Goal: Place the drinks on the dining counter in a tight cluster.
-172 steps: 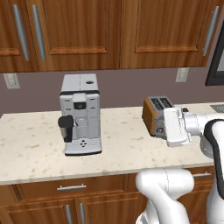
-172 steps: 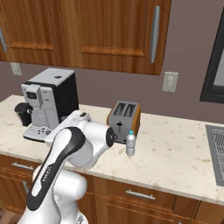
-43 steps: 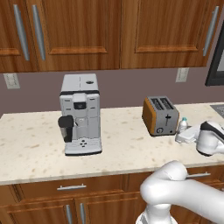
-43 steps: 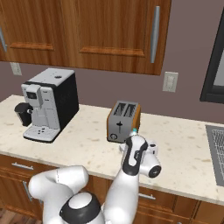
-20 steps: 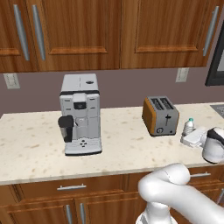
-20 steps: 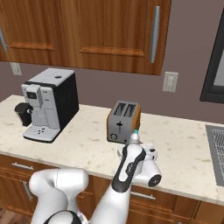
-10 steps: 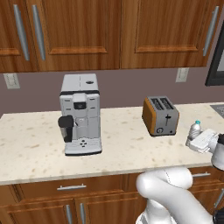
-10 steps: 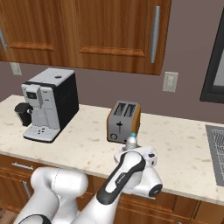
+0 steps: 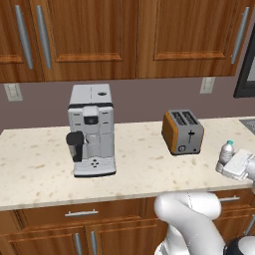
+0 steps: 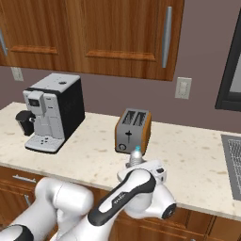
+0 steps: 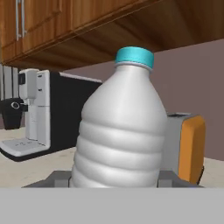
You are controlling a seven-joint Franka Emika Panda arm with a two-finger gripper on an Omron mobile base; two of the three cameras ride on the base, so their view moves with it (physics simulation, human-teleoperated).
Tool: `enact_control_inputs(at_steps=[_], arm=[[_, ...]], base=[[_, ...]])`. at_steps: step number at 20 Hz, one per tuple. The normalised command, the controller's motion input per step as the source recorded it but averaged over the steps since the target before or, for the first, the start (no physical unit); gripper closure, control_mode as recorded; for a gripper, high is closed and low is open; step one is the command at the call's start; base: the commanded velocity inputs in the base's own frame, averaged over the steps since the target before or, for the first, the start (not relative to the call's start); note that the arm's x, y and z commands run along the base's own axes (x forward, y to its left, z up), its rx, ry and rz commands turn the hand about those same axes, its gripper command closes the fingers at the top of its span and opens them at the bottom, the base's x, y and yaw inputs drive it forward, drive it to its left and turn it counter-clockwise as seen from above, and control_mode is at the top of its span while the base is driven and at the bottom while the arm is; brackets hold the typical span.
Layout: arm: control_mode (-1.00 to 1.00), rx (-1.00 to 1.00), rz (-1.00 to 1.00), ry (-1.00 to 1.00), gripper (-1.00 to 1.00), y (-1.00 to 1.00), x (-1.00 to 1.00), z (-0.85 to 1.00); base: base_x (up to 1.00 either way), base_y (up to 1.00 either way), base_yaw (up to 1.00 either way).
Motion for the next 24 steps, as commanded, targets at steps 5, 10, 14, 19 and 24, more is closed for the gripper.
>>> enact_control_inputs(at_steps=[5, 10, 14, 19, 24], arm=[[-1.00, -0.12, 0.05, -0.05, 1.00, 0.22, -0.47, 0.10], [-1.00, -0.04, 0.00, 0.00, 1.00, 0.17, -0.45, 0.12], [-1.00, -0.01, 0.00, -0.01, 1.00, 0.11, -0.41, 0.19], [1.00, 0.00, 0.00, 0.00, 1.00, 0.01, -0.11, 0.11], [1.00, 0.00, 0.00, 0.00, 1.00, 0.00, 0.00, 0.00]], base=[[0.00, 0.00, 0.00], [0.00, 0.00, 0.00], [0.00, 0.00, 0.00], [-0.18, -0.03, 0.00], [-0.40, -0.25, -0.03]])
